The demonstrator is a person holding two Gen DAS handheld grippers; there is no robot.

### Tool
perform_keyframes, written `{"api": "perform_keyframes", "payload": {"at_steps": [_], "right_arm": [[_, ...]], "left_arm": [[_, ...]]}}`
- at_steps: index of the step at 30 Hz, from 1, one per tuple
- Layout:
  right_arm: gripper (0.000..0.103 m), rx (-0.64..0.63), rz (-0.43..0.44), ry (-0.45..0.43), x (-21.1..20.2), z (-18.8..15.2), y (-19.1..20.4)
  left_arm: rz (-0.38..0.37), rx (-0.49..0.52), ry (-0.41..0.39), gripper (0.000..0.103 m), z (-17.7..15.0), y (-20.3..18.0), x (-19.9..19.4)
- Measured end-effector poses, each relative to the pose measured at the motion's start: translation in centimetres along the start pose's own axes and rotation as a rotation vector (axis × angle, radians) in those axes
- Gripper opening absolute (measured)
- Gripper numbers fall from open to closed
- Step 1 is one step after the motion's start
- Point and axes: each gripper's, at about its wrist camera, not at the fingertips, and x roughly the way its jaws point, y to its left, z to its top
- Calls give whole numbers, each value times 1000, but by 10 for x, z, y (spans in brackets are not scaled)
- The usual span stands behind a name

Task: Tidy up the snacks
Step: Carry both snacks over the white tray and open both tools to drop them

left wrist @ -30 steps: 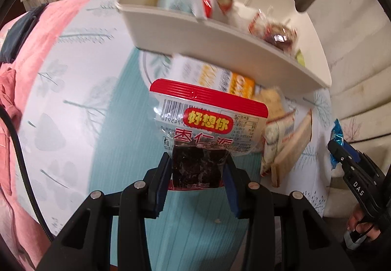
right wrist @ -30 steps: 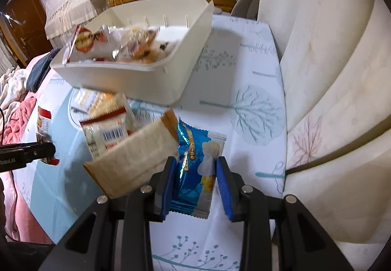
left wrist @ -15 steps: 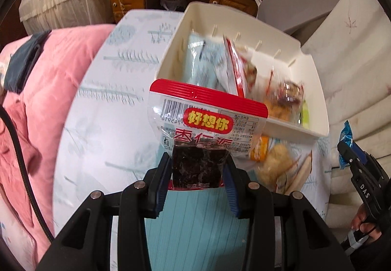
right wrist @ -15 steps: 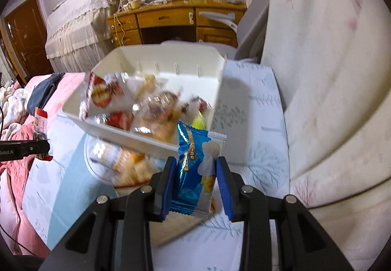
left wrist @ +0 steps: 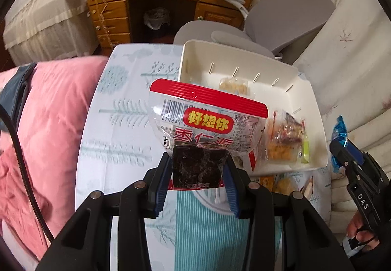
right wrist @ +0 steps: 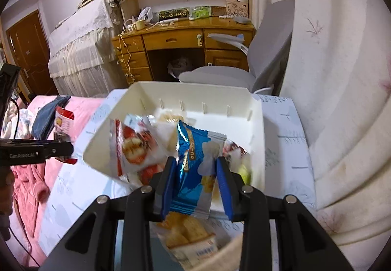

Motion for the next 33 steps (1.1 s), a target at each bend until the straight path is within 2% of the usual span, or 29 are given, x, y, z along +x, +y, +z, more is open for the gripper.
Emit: {"api": "perform_keyframes", "payload": {"at_steps": [10, 11, 12, 13, 14, 25, 33], "right_arm": [[34, 80, -28, -28, 15, 9, 18], [37, 83, -28, -26, 16, 9, 19], [40, 84, -32, -15, 17, 8, 20], [53, 86, -41, 6, 20, 7, 20], [56, 89, -45, 12, 21, 6, 21], [56, 168, -93, -5, -3, -13, 16], [56, 249, -163, -10, -33, -43, 7]], "left_arm": [[-80, 122, -14, 40, 22, -6, 15], [-81, 126, -15, 45, 22, -6, 15], [-87, 131, -16, 54, 22, -7, 15], [-94, 134, -19, 59, 22, -7, 15], [-99, 137, -25, 66, 22, -7, 13], [-146, 194, -18, 67, 0, -16, -3], [-204, 262, 10, 67, -28, -29, -8]]}}
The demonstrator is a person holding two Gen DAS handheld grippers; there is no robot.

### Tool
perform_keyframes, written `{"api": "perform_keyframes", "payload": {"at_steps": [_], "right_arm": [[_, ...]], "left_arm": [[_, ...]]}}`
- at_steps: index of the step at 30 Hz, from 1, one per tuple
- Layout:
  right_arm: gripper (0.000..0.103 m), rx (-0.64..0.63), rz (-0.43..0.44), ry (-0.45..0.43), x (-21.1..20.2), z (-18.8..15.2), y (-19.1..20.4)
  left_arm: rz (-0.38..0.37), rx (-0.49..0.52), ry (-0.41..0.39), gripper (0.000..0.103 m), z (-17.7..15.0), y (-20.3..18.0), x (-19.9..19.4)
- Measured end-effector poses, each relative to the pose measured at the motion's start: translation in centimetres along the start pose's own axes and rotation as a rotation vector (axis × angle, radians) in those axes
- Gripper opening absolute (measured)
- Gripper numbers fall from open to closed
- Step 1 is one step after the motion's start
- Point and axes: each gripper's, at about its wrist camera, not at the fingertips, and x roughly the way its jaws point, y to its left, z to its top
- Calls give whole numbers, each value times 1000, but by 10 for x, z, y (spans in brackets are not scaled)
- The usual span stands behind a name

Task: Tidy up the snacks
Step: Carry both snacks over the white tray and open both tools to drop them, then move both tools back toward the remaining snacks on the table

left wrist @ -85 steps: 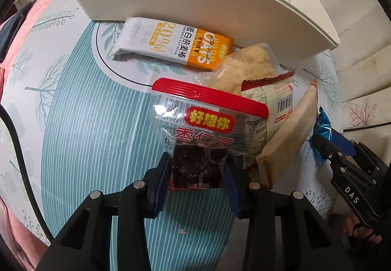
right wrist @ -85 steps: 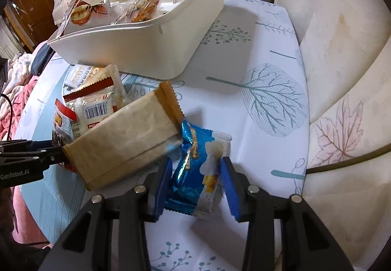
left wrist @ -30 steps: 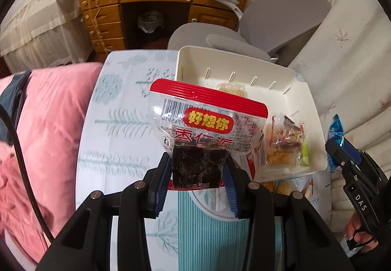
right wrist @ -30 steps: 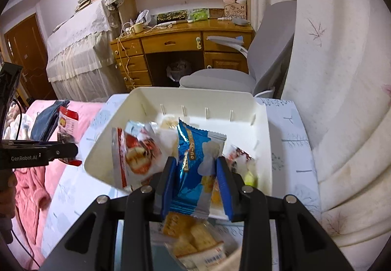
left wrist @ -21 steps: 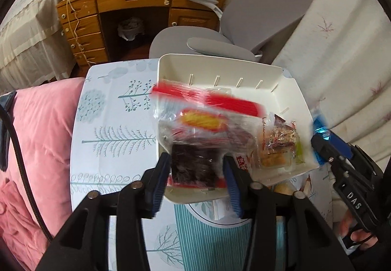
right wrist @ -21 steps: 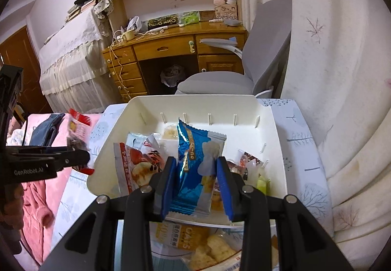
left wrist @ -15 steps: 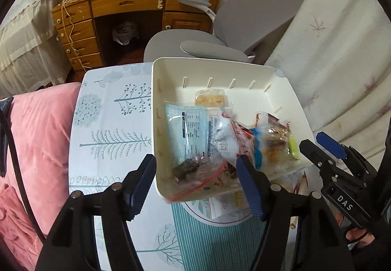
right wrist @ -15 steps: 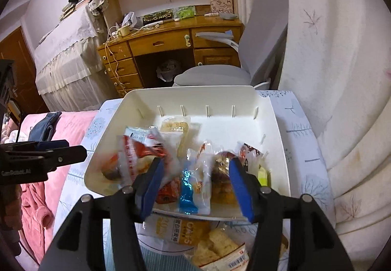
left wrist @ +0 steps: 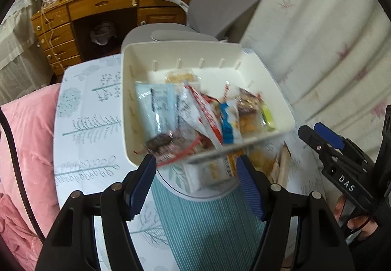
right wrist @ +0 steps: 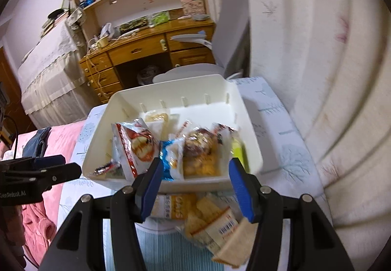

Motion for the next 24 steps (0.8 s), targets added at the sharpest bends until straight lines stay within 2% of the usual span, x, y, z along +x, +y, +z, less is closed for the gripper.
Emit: {"api": "perform_keyframes", "payload": {"at_steps": [4, 10, 17, 22, 24], "right_arm": [[56, 52, -26, 10, -11, -15, -12], [56, 201, -35, 55, -23, -52, -34], [56, 380, -10, 150, -21, -95, -55], [56, 528, 41, 211, -13, -119, -66], [56, 573, 56, 233, -9, -127, -69]], "left_arm": [[-28, 27, 30, 67, -15, -12, 5], [-53, 92, 67, 67, -36, -29, 13], [-86, 170, 101, 67, -55, -49, 19], [-102, 213, 125, 67, -59, -62, 26], [-101, 235, 133, 70, -60, -68, 29]]}}
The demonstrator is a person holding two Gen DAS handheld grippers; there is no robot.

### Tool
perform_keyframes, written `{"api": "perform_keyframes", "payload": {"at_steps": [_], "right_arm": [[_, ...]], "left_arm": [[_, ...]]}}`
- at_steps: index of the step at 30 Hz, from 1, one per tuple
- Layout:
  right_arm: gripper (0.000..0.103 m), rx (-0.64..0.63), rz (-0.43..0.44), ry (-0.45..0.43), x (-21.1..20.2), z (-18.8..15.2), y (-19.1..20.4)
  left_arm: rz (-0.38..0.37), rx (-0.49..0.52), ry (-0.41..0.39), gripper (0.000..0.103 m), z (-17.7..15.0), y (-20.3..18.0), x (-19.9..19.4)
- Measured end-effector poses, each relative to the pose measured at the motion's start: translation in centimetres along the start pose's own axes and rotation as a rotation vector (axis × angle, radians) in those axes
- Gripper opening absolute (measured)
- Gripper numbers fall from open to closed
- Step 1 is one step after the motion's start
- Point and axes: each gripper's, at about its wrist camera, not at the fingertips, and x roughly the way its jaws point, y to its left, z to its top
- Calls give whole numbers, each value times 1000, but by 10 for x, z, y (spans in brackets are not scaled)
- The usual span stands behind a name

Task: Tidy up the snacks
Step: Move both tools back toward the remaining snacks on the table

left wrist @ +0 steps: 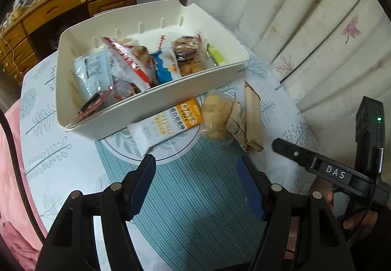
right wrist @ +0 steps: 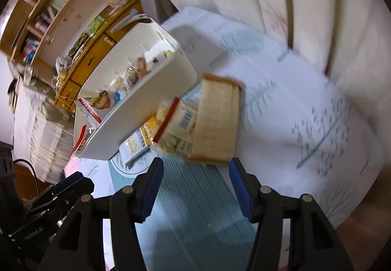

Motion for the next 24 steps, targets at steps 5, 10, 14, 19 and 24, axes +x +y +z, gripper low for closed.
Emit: {"api": "perform_keyframes", "payload": {"at_steps": [5, 10, 14, 19, 24], "right_arm": [[56, 96, 40, 48, 13, -8, -13], [56, 135, 60, 67, 24, -10, -20], [56, 153, 64, 73, 32, -8, -26], [58, 145, 50, 69, 40, 0, -26], [65, 120, 47, 71, 47, 10, -23]], "left_arm": [[-3, 27, 40, 72, 4, -8, 11], [-4, 42, 88, 73, 11, -17, 27], [-12, 41, 112, 73, 20, -23, 39], [-18, 44, 136, 74, 35, -33, 53], [-20, 5, 169, 74, 45, -36, 66]]}}
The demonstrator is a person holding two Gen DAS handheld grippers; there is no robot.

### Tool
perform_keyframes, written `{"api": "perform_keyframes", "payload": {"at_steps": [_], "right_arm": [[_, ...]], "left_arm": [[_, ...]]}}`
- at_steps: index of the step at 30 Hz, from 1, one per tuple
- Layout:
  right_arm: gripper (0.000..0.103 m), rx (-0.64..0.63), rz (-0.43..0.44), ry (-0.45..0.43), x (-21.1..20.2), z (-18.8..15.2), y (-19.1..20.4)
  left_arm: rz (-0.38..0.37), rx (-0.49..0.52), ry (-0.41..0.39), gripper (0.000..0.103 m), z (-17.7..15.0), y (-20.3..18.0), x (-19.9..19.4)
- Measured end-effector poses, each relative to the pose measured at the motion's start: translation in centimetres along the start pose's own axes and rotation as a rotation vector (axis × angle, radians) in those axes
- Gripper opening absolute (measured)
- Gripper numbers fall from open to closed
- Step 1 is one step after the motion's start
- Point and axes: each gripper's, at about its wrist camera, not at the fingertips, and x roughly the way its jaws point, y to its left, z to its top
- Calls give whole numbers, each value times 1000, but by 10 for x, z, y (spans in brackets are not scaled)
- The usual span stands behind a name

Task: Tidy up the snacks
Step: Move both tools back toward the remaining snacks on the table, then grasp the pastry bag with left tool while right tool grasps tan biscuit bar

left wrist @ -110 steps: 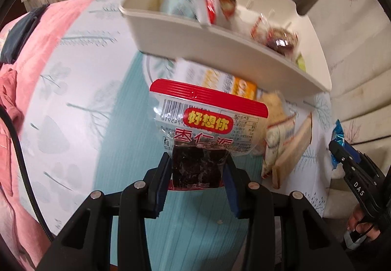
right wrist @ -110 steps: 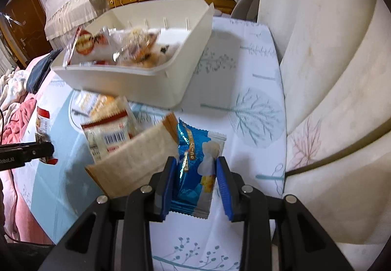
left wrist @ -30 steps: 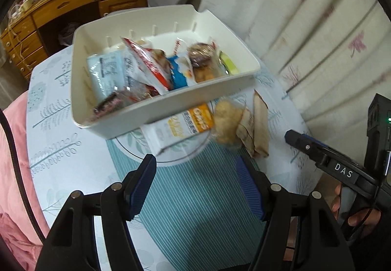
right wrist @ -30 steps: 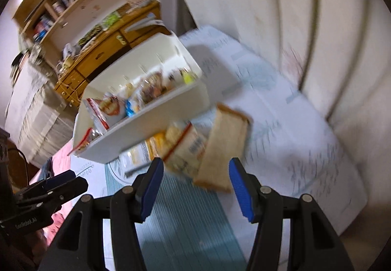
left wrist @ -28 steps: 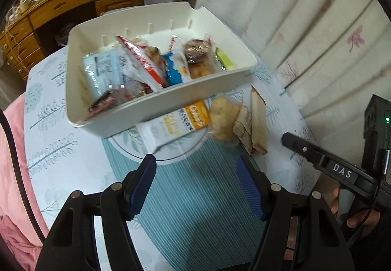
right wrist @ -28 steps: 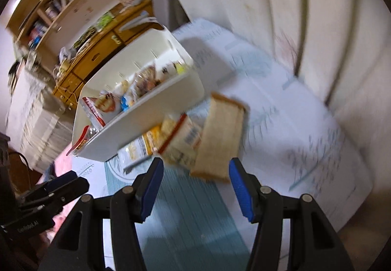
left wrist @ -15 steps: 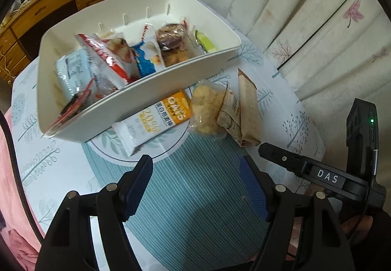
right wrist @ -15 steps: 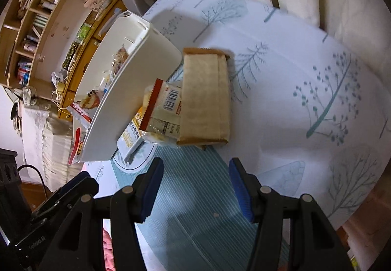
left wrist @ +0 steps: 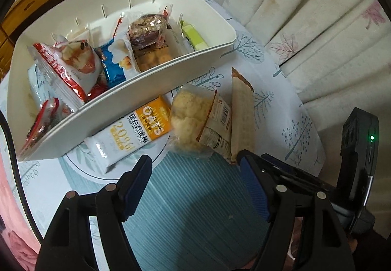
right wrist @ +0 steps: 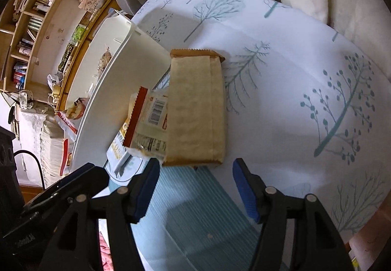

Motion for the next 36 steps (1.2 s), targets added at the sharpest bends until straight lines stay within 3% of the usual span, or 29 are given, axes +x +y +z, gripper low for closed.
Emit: {"api": "perform_keyframes", "payload": {"at_steps": [19, 23, 36], "right_arm": [[65, -130, -122, 74, 27, 37, 10], [56, -164, -144, 81, 27, 40, 11], [55, -282, -139, 172, 19, 57, -6]], "left_arm": [[20, -271, 55, 73, 6, 20, 26], [9, -298, 61, 73, 4, 17, 29], [-3, -476, 70, 73, -1, -7, 45]]}}
